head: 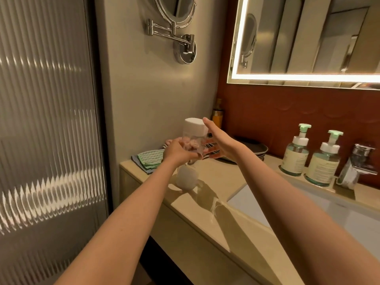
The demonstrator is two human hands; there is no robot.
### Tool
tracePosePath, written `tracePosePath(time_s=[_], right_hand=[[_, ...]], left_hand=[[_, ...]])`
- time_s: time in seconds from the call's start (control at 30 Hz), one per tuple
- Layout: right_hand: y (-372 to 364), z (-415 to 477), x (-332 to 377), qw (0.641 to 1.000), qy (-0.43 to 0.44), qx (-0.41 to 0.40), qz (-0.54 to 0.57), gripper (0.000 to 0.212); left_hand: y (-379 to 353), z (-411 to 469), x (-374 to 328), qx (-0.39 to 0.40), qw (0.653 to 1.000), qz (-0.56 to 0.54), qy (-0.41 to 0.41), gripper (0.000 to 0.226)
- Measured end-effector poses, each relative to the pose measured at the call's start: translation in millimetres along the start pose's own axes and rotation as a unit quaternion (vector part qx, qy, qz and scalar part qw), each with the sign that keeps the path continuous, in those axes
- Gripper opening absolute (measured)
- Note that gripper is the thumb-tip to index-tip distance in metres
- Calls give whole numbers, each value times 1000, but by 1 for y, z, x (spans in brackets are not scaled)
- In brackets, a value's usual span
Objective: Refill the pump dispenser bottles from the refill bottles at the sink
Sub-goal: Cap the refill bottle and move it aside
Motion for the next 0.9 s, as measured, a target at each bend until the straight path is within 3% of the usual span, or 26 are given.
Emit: tracePosePath(time_s=[0.23,0.6,0.9], right_hand=[[36,17,-25,994,5,-71,78,35],[69,65,-78,993,-18,-80,87,48],[66,78,-89,992,-21,-83,91,45]], left_hand=[[-33,47,-17,-4,1000,-10,-4,75],[-79,122,-15,23,1000,-9,-14,70],[-81,137,-10,12,1000,-13,-18,77]])
Point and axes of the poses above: each hand's wrist, its own z-axis towards the middle knuckle, its own y-axis out of the back of the hand, x = y × z, the point moved 4 cm from there along z, towards the middle knuckle, and after that the axes turned 9 degrees about x, right-handed, at the moved point
